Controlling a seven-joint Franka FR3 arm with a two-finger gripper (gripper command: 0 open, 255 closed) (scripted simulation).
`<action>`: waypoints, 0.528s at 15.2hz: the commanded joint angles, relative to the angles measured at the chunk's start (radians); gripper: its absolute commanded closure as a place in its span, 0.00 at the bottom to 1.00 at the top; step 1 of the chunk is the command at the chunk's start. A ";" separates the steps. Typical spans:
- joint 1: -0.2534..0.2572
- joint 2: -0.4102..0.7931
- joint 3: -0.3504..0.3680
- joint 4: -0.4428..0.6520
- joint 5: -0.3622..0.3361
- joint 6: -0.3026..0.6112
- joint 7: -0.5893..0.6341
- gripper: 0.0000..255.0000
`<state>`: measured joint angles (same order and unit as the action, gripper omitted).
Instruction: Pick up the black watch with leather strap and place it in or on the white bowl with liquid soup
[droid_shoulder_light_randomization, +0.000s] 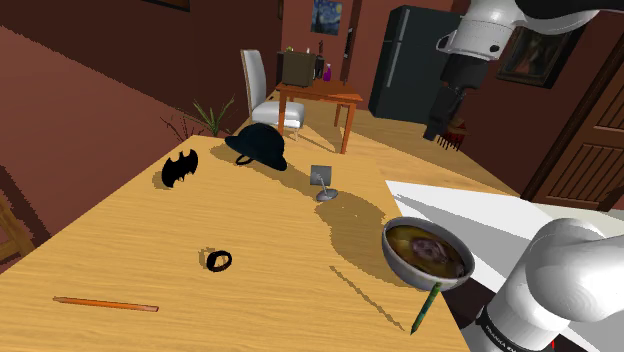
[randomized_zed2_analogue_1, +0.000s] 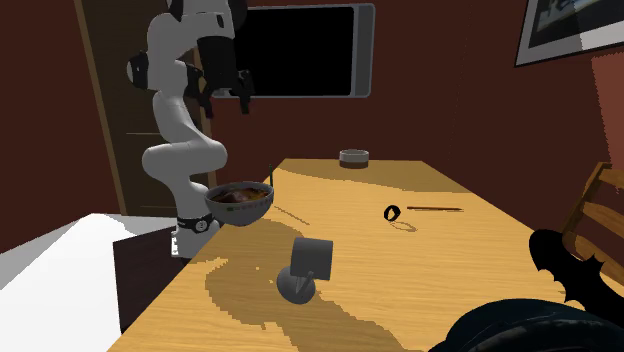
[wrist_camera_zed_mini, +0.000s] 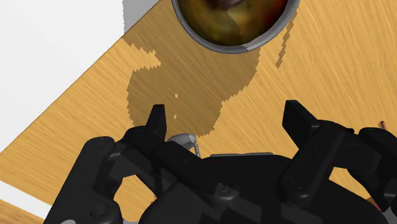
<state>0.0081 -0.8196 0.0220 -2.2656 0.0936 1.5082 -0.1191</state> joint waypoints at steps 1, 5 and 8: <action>0.000 0.000 0.000 0.000 0.000 0.000 0.000 0.00; 0.021 0.063 0.076 -0.024 0.039 0.086 0.061 0.00; 0.035 0.122 0.133 -0.030 0.063 0.151 0.107 0.00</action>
<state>0.0367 -0.7182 0.1323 -2.2964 0.1465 1.6374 -0.0323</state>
